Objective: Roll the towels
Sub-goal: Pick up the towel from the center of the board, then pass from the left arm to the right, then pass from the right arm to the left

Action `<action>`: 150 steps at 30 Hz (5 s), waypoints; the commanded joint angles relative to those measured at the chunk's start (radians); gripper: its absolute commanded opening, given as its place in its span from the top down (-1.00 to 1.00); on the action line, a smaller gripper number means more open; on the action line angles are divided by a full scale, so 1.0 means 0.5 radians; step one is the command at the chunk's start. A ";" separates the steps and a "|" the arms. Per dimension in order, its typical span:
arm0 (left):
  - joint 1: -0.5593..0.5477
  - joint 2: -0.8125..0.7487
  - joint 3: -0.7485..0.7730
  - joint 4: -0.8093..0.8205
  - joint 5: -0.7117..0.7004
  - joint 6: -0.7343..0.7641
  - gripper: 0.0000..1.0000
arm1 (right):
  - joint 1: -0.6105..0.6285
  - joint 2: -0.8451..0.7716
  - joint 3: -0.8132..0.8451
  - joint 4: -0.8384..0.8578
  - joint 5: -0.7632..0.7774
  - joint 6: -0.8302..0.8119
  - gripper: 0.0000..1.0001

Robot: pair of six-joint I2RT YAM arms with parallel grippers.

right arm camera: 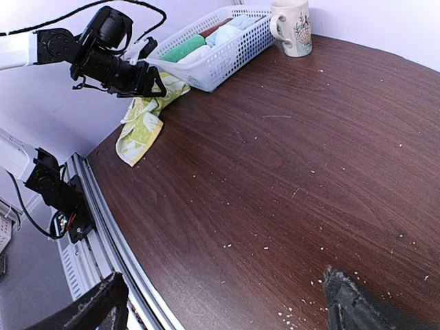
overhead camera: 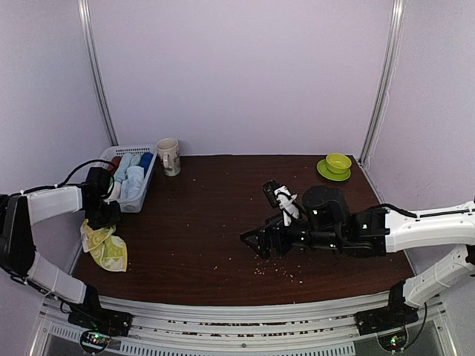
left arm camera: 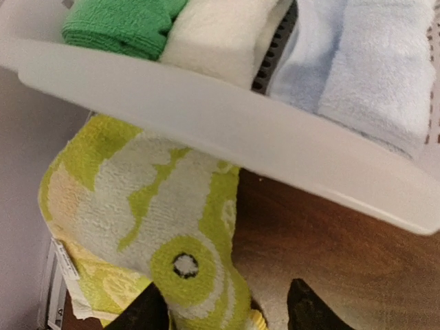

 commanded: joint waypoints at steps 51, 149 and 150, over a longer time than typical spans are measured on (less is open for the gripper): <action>-1.770 0.084 0.813 0.624 1.053 -0.027 1.00 | -0.250 -0.137 -0.932 1.694 -0.191 -0.005 -0.86; -1.959 0.184 -0.030 2.195 0.491 0.242 -0.96 | -0.571 -0.297 0.384 -0.113 0.084 -0.019 1.00; -1.962 0.137 -0.018 2.183 0.462 0.286 -0.96 | -0.570 -0.276 0.365 -0.087 0.032 0.009 1.00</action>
